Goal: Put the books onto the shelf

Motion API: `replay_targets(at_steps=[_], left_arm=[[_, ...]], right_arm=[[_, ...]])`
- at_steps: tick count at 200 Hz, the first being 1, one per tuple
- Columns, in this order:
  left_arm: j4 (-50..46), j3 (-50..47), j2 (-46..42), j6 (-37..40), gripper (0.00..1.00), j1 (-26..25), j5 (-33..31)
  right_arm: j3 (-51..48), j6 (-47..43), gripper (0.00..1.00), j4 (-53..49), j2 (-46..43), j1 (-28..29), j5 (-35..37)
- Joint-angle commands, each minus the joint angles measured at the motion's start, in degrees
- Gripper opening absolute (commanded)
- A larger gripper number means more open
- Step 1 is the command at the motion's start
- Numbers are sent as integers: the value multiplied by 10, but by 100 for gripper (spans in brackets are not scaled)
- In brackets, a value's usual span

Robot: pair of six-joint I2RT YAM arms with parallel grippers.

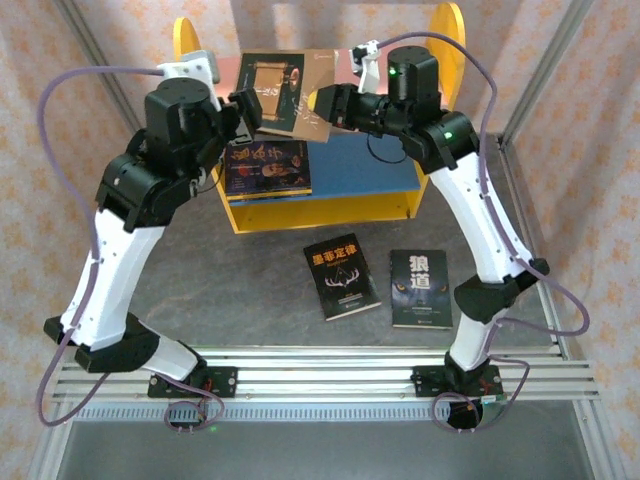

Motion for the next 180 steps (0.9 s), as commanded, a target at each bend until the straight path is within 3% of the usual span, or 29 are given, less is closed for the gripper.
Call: replay_targets(at_steps=[1, 51, 180], left_arm=[[-37, 25, 10, 16, 57, 17, 55], [-28, 24, 34, 20, 57, 43, 88], [-3, -9, 67, 13, 57, 81, 98]], right_arm=[[48, -15, 11, 26, 10, -6, -34], [102, -14, 13, 23, 67, -8, -57], [199, 42, 23, 61, 177, -31, -153]])
